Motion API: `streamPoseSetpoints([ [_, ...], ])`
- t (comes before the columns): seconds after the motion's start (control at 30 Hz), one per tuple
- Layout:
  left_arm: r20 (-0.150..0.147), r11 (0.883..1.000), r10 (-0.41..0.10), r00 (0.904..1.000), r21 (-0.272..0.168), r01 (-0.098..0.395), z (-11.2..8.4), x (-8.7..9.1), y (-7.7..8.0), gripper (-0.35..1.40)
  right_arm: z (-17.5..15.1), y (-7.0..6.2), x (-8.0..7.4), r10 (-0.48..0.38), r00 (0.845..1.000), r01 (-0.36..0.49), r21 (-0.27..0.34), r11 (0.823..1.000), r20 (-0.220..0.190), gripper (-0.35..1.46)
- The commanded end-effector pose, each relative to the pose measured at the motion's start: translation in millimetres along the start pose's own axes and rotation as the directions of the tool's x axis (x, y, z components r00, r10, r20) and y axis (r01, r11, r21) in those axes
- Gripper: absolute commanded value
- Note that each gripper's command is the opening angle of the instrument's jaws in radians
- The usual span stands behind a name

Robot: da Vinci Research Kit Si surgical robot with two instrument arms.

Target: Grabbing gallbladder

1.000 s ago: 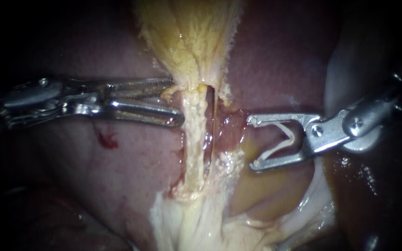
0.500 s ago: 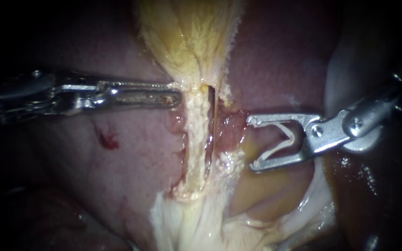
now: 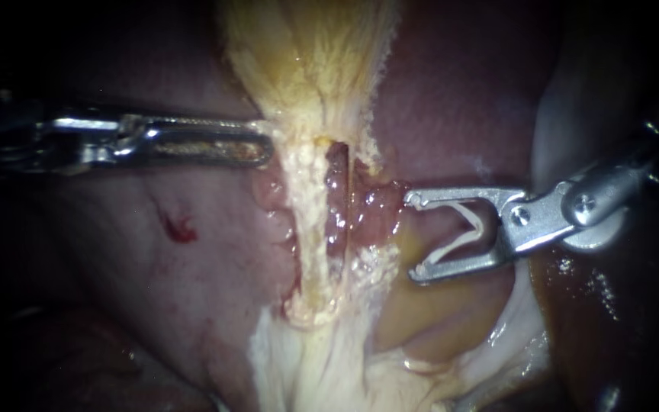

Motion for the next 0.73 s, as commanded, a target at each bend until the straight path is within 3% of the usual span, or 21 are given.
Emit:
streamPoseSetpoints([
  [0.03,0.009,1.000,-0.006,0.9999,0.000,0.006,-0.6,-0.4,0.1,-0.35,0.0,0.0,0.0,0.000,1.000,0.000,0.000,1.000,0.000,0.50],
  [0.23,0.022,1.000,-0.023,0.9995,-0.011,0.023,-2.2,-1.0,0.8,-0.35,0.0,0.0,0.0,0.000,1.000,0.000,0.000,1.000,0.000,0.50],
  [0.73,0.026,0.999,-0.018,0.9995,-0.027,0.018,-2.1,-0.9,0.7,-0.35,0.0,0.1,-0.1,0.000,1.000,0.000,-0.001,1.000,0.000,0.50],
])
